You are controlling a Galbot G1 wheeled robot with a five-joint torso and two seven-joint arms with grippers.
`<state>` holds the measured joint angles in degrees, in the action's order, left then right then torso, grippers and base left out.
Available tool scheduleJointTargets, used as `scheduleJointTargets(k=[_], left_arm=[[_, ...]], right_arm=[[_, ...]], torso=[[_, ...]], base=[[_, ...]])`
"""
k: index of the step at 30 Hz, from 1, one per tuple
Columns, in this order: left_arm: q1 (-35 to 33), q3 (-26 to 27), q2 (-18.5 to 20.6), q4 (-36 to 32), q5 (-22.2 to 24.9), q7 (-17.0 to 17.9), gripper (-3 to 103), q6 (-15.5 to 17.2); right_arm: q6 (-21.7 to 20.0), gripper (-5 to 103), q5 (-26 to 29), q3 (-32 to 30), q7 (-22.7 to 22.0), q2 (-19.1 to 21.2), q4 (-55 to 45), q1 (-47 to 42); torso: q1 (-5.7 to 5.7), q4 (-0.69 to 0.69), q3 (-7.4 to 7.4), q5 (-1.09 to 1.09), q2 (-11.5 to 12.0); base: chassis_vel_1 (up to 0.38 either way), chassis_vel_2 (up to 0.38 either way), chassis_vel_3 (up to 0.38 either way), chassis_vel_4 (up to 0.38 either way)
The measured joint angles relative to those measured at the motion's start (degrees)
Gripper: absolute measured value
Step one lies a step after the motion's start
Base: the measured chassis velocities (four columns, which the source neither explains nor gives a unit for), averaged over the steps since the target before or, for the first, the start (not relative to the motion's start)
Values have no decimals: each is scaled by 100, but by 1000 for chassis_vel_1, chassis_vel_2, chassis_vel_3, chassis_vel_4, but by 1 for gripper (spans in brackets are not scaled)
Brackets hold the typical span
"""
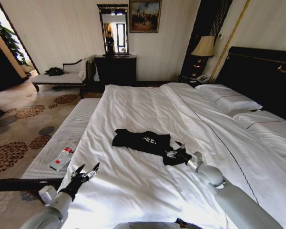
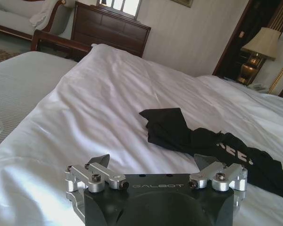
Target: Fold the clothes on the bed.
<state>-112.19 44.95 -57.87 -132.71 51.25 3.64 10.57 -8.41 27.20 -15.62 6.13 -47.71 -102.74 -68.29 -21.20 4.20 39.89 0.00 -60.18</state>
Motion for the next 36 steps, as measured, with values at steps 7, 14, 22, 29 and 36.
scheduleJointTargets(k=[7, 14, 22, 29, 36], left_arm=[[-5, 8, 125, -21, 62, 34, 100, 23], [8, 59, 206, -21, 132, 36, 100, 26], [20, 65, 224, 66, 156, 33, 100, 27], [149, 18, 348, 123, 237, 37, 100, 24], [220, 9, 399, 133, 294, 41, 100, 24]], right_arm=[[43, 101, -56, 496, 0, -142, 399, 481], [78, 98, -140, 1185, -34, -274, 916, 1039], [179, 92, 8, 1578, -58, -421, 1632, 1550], [259, 82, -22, 1664, -57, -481, 2063, 1745], [263, 68, -37, 1722, -61, -509, 2203, 1865]], torso=[[0, 0, 0, 0, 0], [1, -1, 0, 0, -1], [1, -1, 0, 0, 0], [1, 0, 0, 0, 0], [1, 0, 0, 0, -1]], base=[[0, 0, 0, 0], [0, 0, 0, 0], [0, 0, 0, 0], [0, 0, 0, 0], [0, 0, 0, 0]])
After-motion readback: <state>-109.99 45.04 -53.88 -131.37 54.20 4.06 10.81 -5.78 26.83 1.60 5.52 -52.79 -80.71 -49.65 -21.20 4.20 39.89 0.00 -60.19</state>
